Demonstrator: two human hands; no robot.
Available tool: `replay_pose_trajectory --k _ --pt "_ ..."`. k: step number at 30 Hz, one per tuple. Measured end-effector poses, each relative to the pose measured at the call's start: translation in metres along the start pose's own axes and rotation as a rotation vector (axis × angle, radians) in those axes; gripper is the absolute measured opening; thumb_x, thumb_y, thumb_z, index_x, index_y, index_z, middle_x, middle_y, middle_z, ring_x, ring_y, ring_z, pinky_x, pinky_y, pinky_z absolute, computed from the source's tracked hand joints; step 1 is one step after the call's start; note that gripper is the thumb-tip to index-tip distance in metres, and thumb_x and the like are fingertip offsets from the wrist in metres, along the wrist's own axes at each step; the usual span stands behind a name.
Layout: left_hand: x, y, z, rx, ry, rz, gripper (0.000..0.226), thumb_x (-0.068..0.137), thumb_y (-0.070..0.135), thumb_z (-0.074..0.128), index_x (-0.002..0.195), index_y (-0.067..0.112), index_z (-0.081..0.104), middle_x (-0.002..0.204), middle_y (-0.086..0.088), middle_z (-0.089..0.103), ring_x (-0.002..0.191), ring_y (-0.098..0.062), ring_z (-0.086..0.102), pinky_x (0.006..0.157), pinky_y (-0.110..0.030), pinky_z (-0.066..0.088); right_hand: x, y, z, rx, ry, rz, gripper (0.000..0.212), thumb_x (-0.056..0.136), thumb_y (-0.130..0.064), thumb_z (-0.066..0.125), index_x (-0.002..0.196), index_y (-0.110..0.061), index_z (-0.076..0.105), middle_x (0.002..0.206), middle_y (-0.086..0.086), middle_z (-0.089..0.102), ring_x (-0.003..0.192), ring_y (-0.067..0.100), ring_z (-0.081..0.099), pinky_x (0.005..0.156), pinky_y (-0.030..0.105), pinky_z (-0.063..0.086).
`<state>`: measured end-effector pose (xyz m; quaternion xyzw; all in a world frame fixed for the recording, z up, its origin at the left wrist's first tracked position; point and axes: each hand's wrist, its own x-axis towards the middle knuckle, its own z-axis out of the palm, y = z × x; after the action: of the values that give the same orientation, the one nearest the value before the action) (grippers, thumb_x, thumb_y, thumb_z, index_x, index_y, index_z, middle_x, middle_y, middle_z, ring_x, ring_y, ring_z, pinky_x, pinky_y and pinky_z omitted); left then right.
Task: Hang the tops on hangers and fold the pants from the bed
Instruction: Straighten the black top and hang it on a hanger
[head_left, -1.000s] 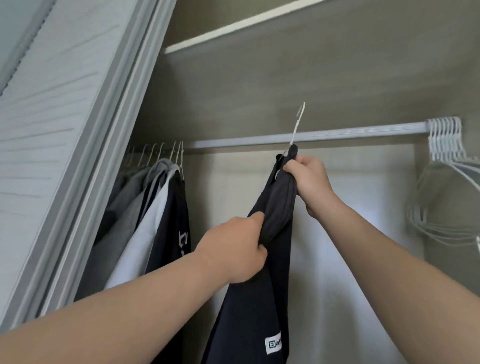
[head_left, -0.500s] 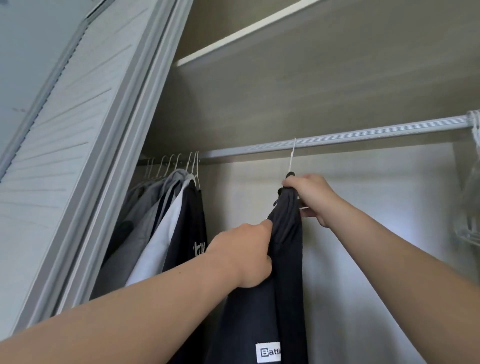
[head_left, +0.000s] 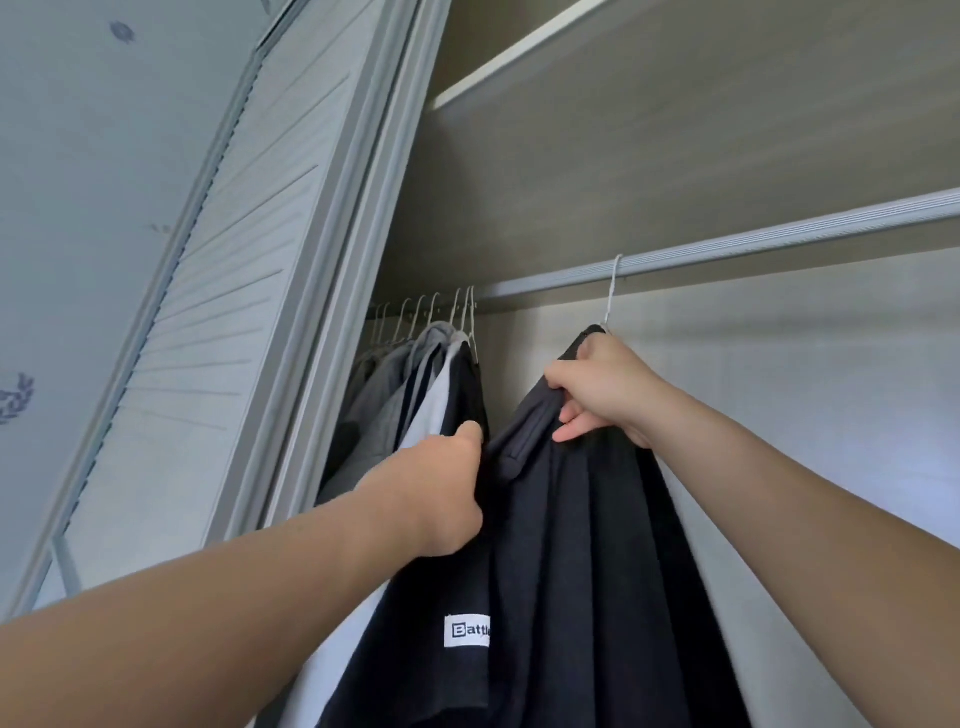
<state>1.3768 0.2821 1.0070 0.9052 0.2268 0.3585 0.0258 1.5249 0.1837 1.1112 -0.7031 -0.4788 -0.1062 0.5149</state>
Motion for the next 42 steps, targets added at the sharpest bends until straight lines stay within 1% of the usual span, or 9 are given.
replay_pose_trajectory --k 6,9,16,23,26,29,34,37,42 --pt "0.0 -0.026 -0.004 0.076 0.02 -0.067 0.027 0.083 0.007 0.049 0.104 0.021 0.037 0.087 0.0 0.049 0.071 -0.019 0.053 0.058 -0.032 0.041 0.038 0.009 0.038 0.13 -0.057 -0.023 0.01 0.085 -0.009 0.058 0.084 -0.012 0.049 0.087 0.013 0.052 0.071 0.027 0.058 0.053 0.037 0.059" --pt "0.003 -0.035 -0.006 0.107 0.03 -0.084 0.033 0.086 0.006 0.048 0.115 0.02 0.04 0.086 0.001 0.047 0.07 -0.018 0.051 0.053 -0.029 0.036 0.057 0.008 0.061 0.136 -0.06 -0.034 0.007 0.085 -0.006 0.054 0.08 -0.009 0.051 0.08 0.013 0.055 0.063 0.027 0.062 0.048 0.033 0.056" --pt "0.006 -0.043 -0.002 0.115 0.052 -0.114 0.045 0.091 0.004 0.05 0.132 0.019 0.04 0.093 0.001 0.043 0.078 -0.023 0.055 0.065 -0.033 0.043 0.094 0.011 0.095 0.024 -0.02 -0.046 0.021 0.093 -0.009 0.045 0.075 -0.011 0.055 0.078 0.012 0.057 0.072 0.033 0.062 0.042 0.032 0.053" --pt "0.005 -0.049 0.001 0.154 0.033 -0.117 0.041 0.092 0.003 0.052 0.127 0.019 0.04 0.084 0.005 0.036 0.072 -0.019 0.049 0.063 -0.032 0.041 0.114 0.019 0.115 0.067 -0.06 -0.044 0.017 0.092 -0.008 0.046 0.075 -0.009 0.051 0.078 0.016 0.052 0.064 0.031 0.06 0.038 0.031 0.051" --pt "0.0 -0.05 -0.002 0.165 0.023 -0.089 0.043 0.091 -0.001 0.05 0.127 0.019 0.04 0.085 0.004 0.038 0.068 -0.016 0.048 0.056 -0.028 0.038 0.105 0.029 0.115 0.051 -0.081 -0.054 0.023 0.096 -0.02 0.05 0.111 -0.009 0.063 0.089 0.013 0.059 0.07 0.03 0.064 0.048 0.035 0.057" --pt "-0.012 -0.05 -0.01 0.156 0.034 -0.066 0.039 0.09 -0.003 0.048 0.122 0.018 0.039 0.09 0.001 0.044 0.07 -0.018 0.052 0.054 -0.028 0.039 0.079 0.034 0.112 -0.082 -0.032 -0.197 0.053 0.1 -0.036 0.052 0.149 -0.019 0.043 0.095 0.0 0.06 0.094 0.03 0.066 0.078 0.038 0.058" --pt "-0.05 -0.062 -0.037 0.218 0.104 0.054 0.029 0.095 0.008 0.051 0.12 0.021 0.044 0.106 0.001 0.052 0.077 -0.017 0.053 0.057 -0.027 0.038 0.013 0.023 0.108 -0.084 -0.045 -0.399 0.055 0.101 -0.052 0.04 0.153 -0.038 0.031 0.152 -0.004 0.037 0.142 0.018 0.034 0.116 0.042 0.031" --pt "-0.087 -0.081 -0.061 0.311 0.147 0.063 0.03 0.099 0.026 0.048 0.128 0.025 0.044 0.126 0.002 0.053 0.106 -0.02 0.053 0.083 -0.035 0.047 -0.037 0.003 0.115 -0.195 -0.077 -0.541 0.056 0.101 -0.059 0.031 0.155 -0.044 0.022 0.161 -0.015 0.022 0.149 0.009 0.013 0.12 0.043 0.017" --pt "-0.175 -0.125 -0.106 0.501 0.127 -0.037 0.053 0.1 0.052 0.042 0.148 0.034 0.031 0.157 0.01 0.033 0.145 -0.018 0.024 0.115 -0.038 0.026 -0.127 -0.049 0.152 -0.324 -0.258 -0.727 0.067 0.087 -0.08 0.007 0.15 -0.06 -0.005 0.163 -0.027 -0.008 0.148 -0.003 -0.019 0.118 0.036 -0.006"
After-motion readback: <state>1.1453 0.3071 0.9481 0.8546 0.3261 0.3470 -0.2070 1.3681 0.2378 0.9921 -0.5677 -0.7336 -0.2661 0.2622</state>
